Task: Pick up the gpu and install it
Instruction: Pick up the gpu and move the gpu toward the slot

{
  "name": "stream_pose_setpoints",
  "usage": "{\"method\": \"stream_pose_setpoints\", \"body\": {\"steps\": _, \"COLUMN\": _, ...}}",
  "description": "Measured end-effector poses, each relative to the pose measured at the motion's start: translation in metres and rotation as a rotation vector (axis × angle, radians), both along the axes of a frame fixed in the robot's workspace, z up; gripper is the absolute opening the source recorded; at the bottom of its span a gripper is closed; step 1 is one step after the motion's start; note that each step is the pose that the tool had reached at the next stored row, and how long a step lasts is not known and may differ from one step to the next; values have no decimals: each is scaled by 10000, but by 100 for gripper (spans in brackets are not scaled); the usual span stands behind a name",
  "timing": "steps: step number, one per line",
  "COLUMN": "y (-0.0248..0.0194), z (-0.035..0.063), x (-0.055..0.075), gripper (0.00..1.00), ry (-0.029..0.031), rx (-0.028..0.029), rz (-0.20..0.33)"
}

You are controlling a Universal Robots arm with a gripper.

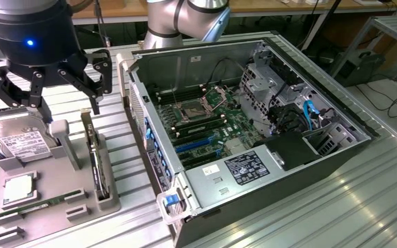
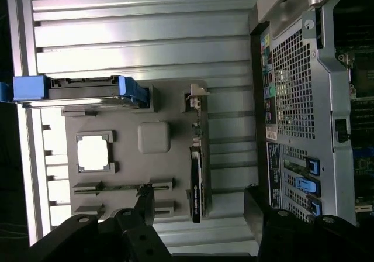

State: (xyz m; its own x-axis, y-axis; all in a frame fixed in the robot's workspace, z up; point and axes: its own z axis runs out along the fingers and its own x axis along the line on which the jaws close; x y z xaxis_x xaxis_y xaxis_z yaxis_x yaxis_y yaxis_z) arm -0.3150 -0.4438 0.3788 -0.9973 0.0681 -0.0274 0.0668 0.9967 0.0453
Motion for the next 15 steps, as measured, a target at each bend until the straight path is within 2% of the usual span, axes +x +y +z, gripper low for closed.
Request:
{"method": "stream_pose_setpoints", "body": {"steps": 2, "y": -7, "z": -45, "x": 2, "gripper": 73, "ry": 0, "rx": -1, "rz": 2}}
{"method": "stream_pose_setpoints", "body": {"steps": 7, "y": -74, "z": -137, "x": 11, "gripper": 73, "ry": -1, "rx": 0, "rz": -4}}
{"method": "stream_pose_setpoints", "body": {"steps": 15, "y": -79, "z": -324, "x": 56, "gripper": 73, "ry": 0, "rx": -1, "rz": -44}}
